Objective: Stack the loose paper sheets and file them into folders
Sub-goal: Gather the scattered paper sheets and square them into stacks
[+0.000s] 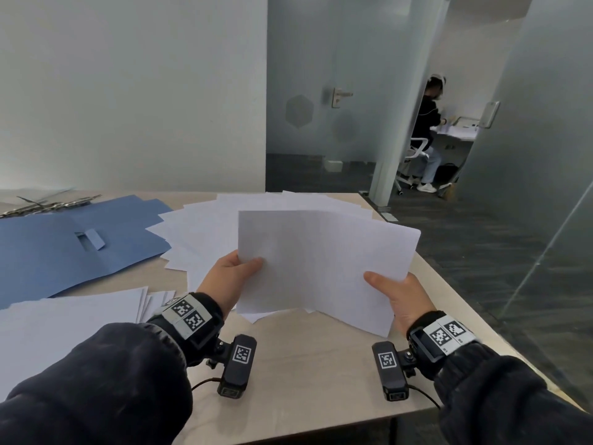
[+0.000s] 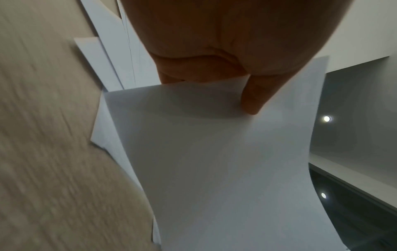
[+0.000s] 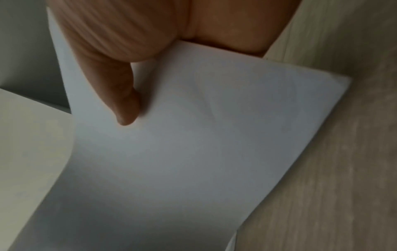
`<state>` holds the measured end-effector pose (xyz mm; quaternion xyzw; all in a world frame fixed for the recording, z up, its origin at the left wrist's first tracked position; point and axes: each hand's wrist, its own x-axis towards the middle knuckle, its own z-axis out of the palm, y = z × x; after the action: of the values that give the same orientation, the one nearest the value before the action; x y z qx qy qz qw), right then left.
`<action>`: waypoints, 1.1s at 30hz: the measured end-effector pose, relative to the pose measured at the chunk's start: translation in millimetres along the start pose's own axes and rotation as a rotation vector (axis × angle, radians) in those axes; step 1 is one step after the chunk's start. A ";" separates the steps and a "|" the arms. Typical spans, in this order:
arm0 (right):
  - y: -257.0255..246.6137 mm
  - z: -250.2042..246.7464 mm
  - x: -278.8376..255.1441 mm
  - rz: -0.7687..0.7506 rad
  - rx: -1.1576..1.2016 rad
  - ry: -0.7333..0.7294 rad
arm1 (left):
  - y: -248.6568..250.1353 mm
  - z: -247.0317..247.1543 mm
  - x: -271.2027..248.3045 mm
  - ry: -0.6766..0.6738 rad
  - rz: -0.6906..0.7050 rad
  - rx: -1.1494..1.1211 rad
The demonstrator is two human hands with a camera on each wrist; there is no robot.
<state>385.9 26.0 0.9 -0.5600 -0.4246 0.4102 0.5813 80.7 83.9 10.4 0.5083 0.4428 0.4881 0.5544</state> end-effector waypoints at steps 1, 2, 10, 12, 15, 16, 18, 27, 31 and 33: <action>-2.4 3.1 -0.6 -0.006 0.000 -0.012 | 2.9 -5.4 -0.8 0.026 0.005 0.001; -4.3 7.2 -1.2 -0.014 0.007 -0.027 | 5.6 -12.3 -1.4 0.054 0.011 0.006; -9.4 83.9 -4.9 -0.021 -0.063 -0.147 | 27.6 -87.9 -37.4 0.270 0.012 -0.048; -7.3 110.8 -3.5 -0.013 -0.153 -0.189 | 32.9 -110.5 -52.8 0.319 0.000 -0.030; -0.9 157.3 -1.5 0.019 -0.227 -0.246 | 39.5 -149.4 -79.3 0.399 -0.010 -0.023; 0.6 173.1 -2.4 0.024 -0.247 -0.265 | 40.7 -163.0 -87.8 0.433 -0.014 -0.021; 2.3 205.2 -6.4 0.017 -0.263 -0.307 | 42.6 -189.4 -107.2 0.501 -0.031 -0.013; 18.5 323.9 -26.2 0.121 -0.339 -0.645 | 41.0 -290.3 -208.8 0.745 -0.200 0.342; 15.9 348.3 -30.5 0.122 -0.502 -0.774 | 34.5 -312.3 -244.0 0.702 -0.339 0.481; 15.7 359.8 -28.8 0.095 -0.537 -0.759 | 31.5 -316.6 -256.4 0.625 -0.392 0.556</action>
<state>34.3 108.0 -11.3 -0.5199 -0.6722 0.4877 0.2000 -268.4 -128.5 11.6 0.3730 0.7906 0.3666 0.3185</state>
